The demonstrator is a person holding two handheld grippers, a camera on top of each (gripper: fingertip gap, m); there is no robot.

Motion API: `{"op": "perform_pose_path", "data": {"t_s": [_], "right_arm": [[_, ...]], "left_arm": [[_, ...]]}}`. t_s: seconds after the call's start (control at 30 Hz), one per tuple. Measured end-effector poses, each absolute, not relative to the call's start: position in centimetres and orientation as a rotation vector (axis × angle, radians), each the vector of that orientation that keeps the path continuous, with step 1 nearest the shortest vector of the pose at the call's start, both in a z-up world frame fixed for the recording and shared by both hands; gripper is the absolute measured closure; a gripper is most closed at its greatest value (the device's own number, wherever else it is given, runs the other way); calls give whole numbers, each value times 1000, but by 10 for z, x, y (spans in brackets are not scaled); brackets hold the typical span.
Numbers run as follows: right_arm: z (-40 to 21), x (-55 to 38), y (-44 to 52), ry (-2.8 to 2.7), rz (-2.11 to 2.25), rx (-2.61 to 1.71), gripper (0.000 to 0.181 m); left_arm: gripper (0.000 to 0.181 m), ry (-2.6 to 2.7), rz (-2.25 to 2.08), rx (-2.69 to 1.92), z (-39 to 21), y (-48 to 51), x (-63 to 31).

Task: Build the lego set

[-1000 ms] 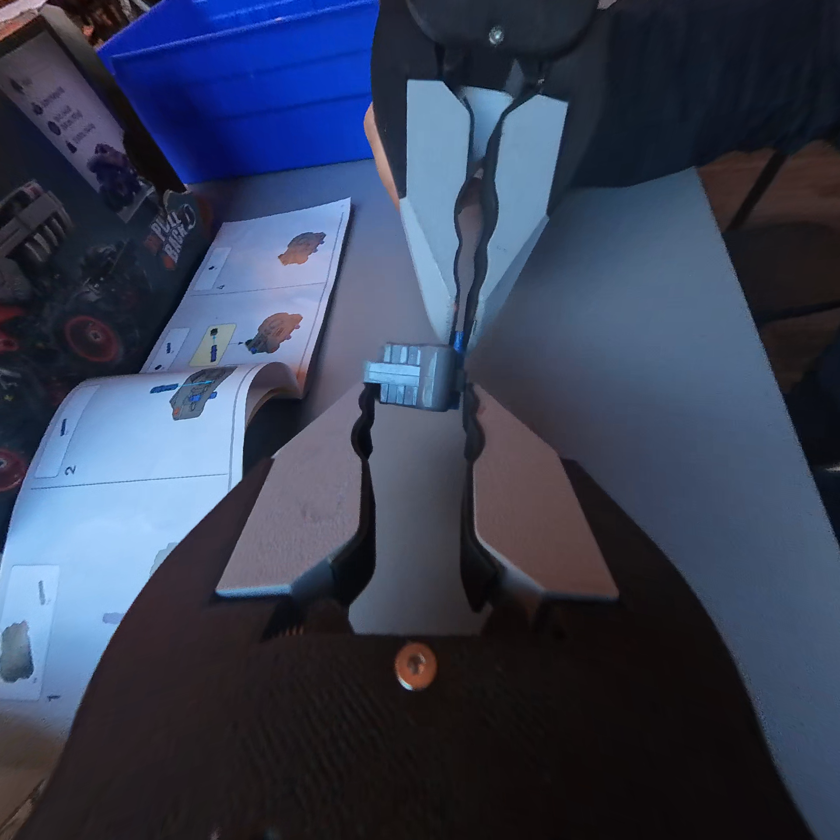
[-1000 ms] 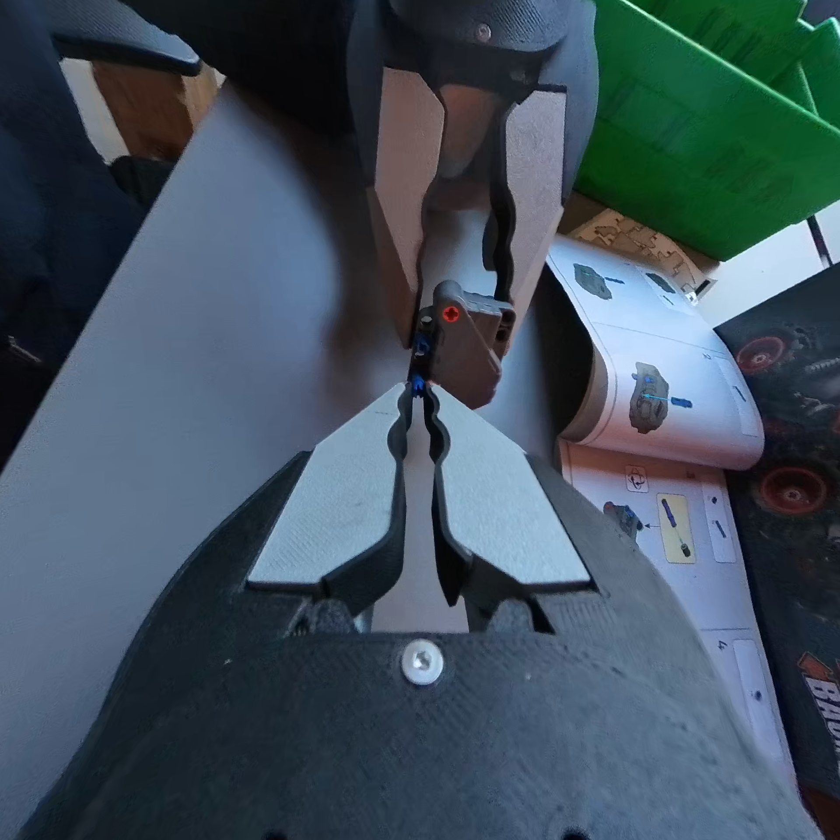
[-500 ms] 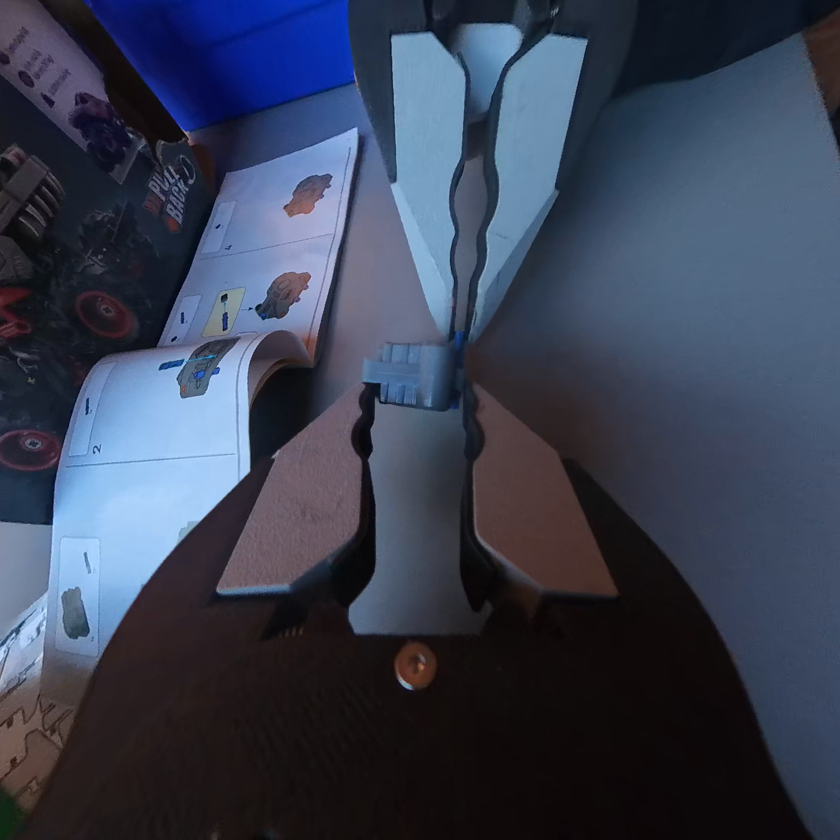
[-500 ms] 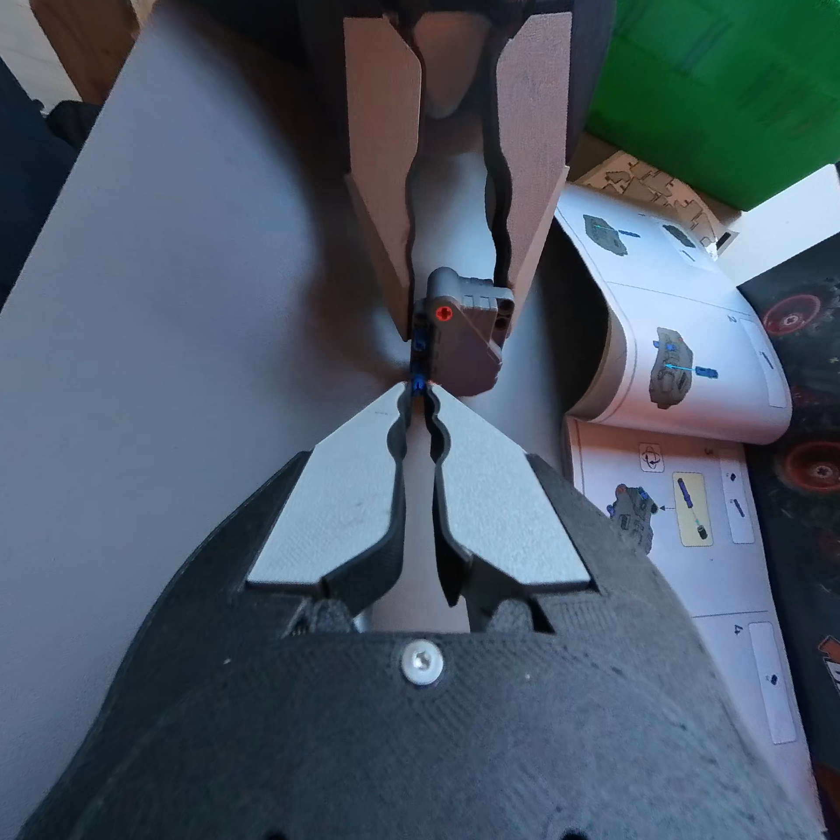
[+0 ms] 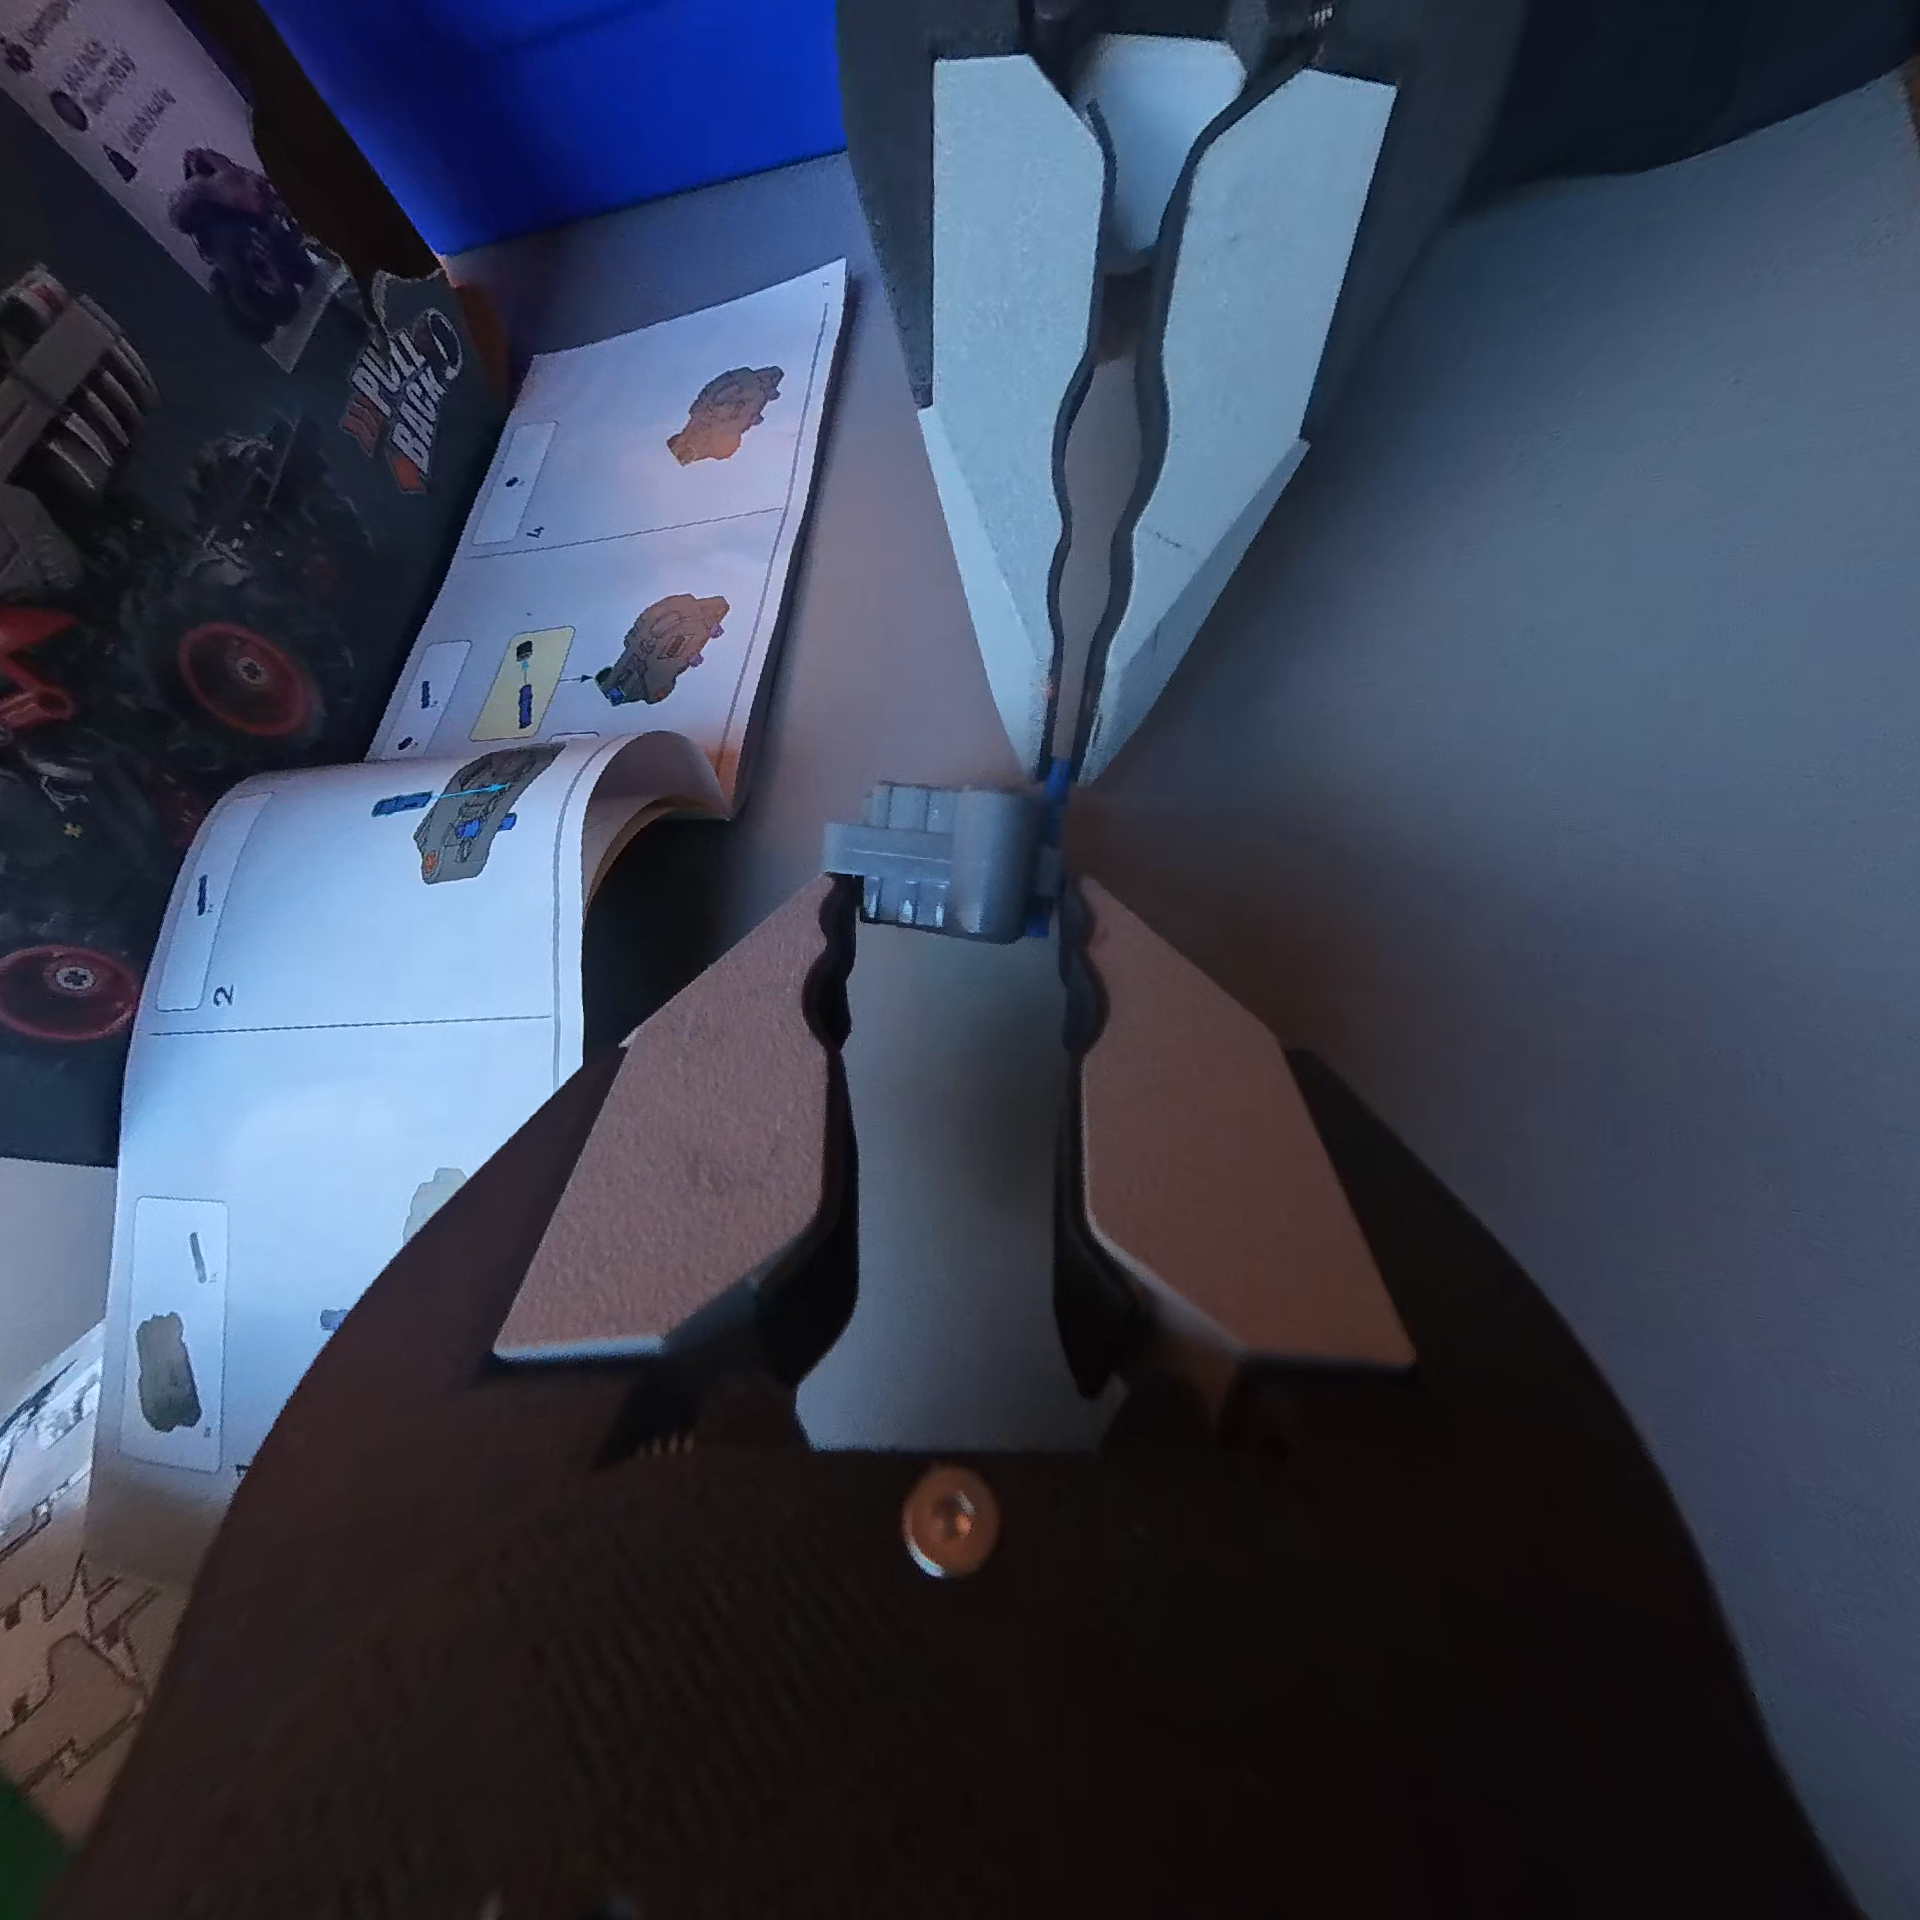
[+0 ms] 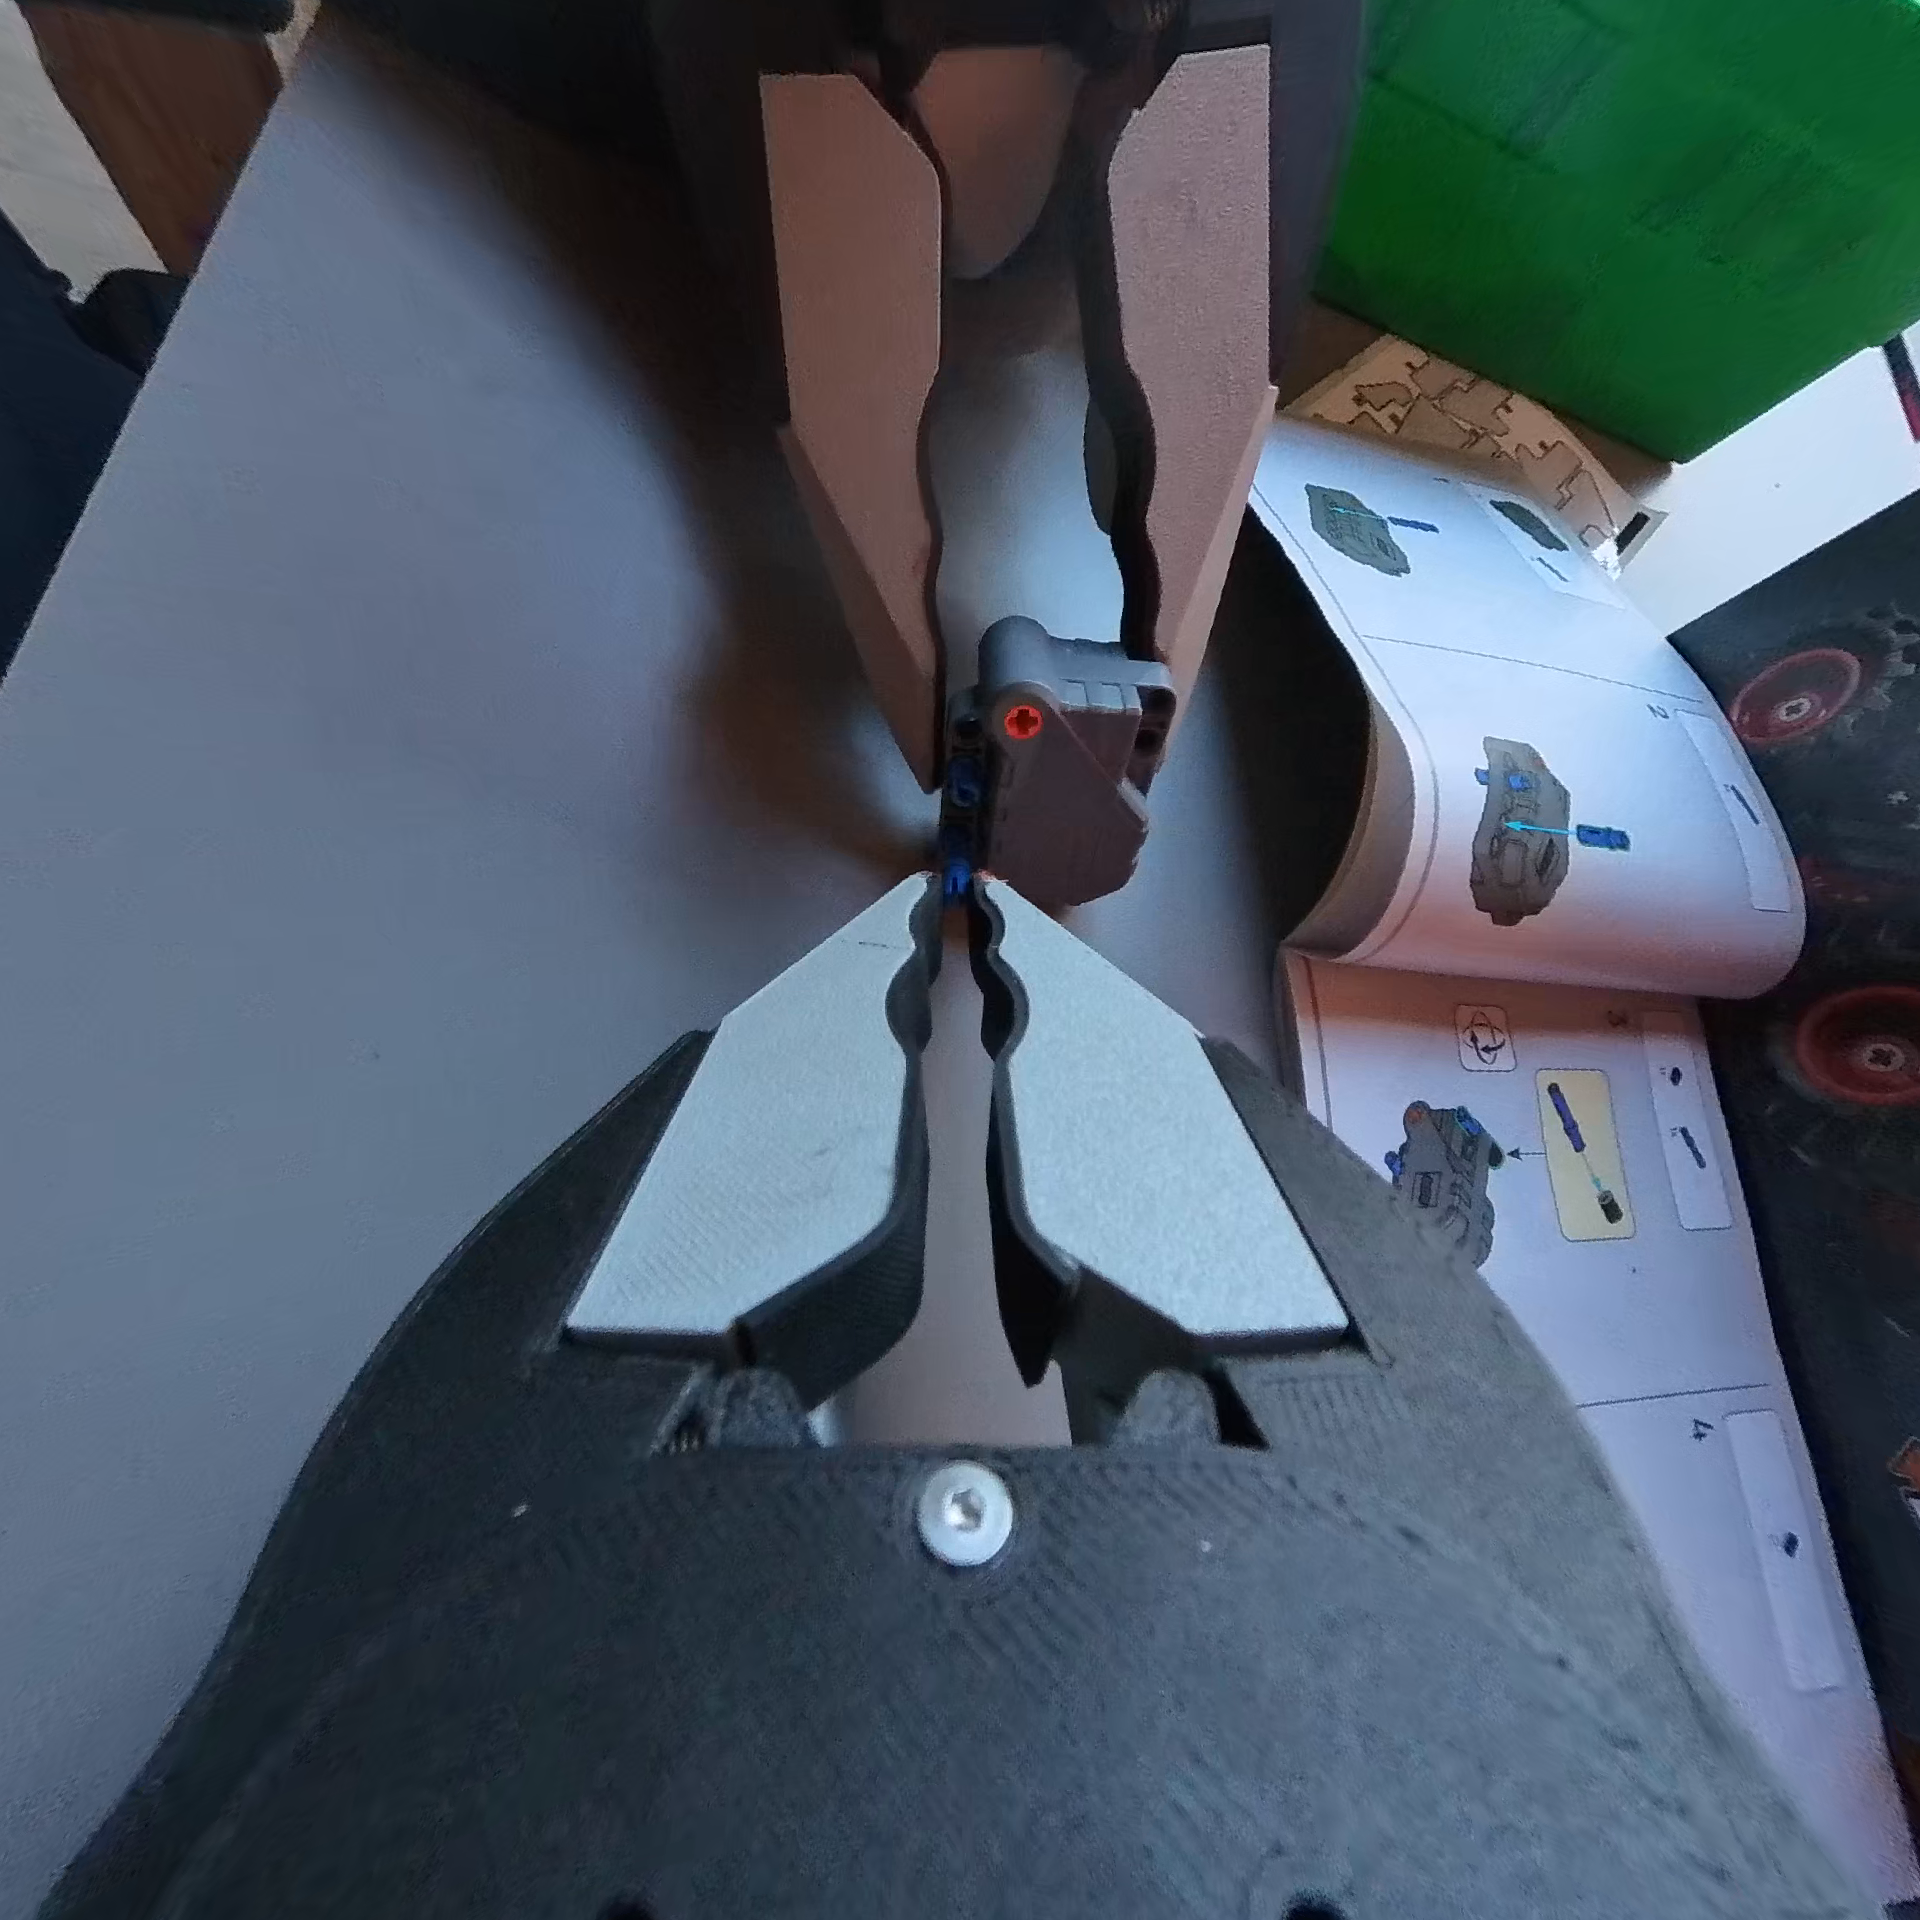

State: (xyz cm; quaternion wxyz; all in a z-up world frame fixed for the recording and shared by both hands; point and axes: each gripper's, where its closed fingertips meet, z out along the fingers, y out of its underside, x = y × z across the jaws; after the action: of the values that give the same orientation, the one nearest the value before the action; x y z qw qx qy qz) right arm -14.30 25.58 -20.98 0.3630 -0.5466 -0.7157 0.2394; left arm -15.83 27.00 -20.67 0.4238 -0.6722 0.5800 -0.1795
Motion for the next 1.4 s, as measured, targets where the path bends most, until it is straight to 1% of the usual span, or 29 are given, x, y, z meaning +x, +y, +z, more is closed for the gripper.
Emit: {"op": "perform_pose_path", "data": {"t_s": [0.03, 0.4, 0.93, 1.2, 1.27, 1.4], "right_arm": [[-210, -143, 256, -1840, 624, -1411, 180], [-223, -144, 260, -1871, 520, -1433, 180], [-219, -143, 264, -1827, 612, -1444, 180], [-223, -137, 267, -1853, 594, -1455, 175], [-223, -134, 268, -1857, 605, -1464, 181], [-225, -134, 265, -1865, 661, -1495, 181]], "left_arm": [[144, 1451, -448, -1682, -207, 270, -158], [144, 1428, -442, -1690, -206, 272, -156], [143, 1417, -428, -1728, -209, 276, -158], [143, 1418, -424, -1728, -210, 276, -158], [143, 1418, -425, -1729, -210, 276, -158], [143, 1419, -421, -1726, -210, 276, -158]]}}
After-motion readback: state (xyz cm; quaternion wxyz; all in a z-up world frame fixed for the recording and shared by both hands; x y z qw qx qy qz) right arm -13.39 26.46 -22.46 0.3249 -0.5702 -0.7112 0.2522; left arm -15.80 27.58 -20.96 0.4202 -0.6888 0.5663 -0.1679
